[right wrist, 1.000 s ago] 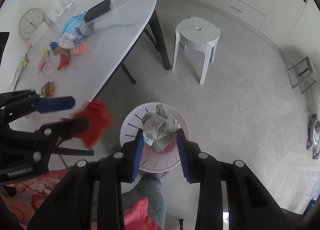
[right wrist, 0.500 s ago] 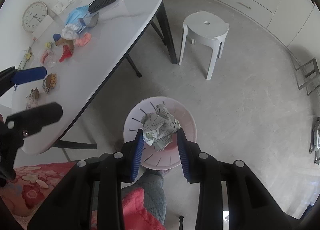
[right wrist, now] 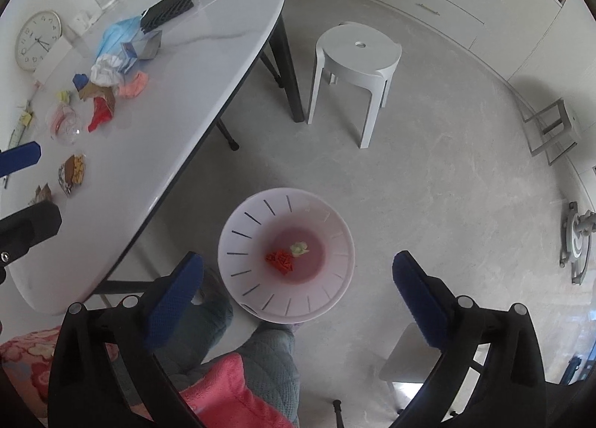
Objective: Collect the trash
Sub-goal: 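Grasp the red snack packet with the left tool while the right tool grasps the clear bottle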
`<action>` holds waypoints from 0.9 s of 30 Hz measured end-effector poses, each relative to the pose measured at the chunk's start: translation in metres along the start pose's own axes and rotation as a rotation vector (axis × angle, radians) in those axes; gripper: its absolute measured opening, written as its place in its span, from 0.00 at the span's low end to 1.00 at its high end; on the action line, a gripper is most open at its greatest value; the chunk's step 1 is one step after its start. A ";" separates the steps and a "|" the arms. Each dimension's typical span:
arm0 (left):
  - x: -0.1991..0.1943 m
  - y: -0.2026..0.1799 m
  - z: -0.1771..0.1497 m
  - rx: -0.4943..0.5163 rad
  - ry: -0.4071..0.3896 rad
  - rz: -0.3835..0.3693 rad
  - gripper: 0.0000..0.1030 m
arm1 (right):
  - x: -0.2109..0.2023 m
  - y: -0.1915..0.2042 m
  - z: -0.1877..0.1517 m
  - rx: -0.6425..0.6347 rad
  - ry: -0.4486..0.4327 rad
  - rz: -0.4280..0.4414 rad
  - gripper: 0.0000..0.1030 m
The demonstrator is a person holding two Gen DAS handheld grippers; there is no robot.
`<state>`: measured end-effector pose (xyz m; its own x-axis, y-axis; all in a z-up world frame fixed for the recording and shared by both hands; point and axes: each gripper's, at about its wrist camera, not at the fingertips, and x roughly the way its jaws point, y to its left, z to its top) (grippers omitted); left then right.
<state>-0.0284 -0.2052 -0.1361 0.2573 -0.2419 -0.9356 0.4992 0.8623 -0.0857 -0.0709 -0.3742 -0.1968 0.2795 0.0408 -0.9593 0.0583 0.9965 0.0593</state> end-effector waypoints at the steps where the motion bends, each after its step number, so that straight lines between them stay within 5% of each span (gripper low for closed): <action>1: 0.000 0.002 0.000 -0.003 0.001 0.001 0.92 | 0.001 0.001 0.001 -0.004 0.003 -0.001 0.98; 12: -0.002 0.022 -0.004 -0.088 -0.012 0.043 0.92 | 0.005 0.015 0.013 -0.068 0.010 0.034 0.98; 27: -0.037 0.122 -0.047 -0.495 -0.073 0.212 0.92 | -0.013 0.095 0.077 -0.357 -0.071 0.185 0.98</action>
<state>-0.0164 -0.0702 -0.1280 0.3753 -0.0554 -0.9252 -0.0142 0.9978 -0.0655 0.0046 -0.2853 -0.1577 0.3206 0.2287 -0.9192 -0.3321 0.9360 0.1171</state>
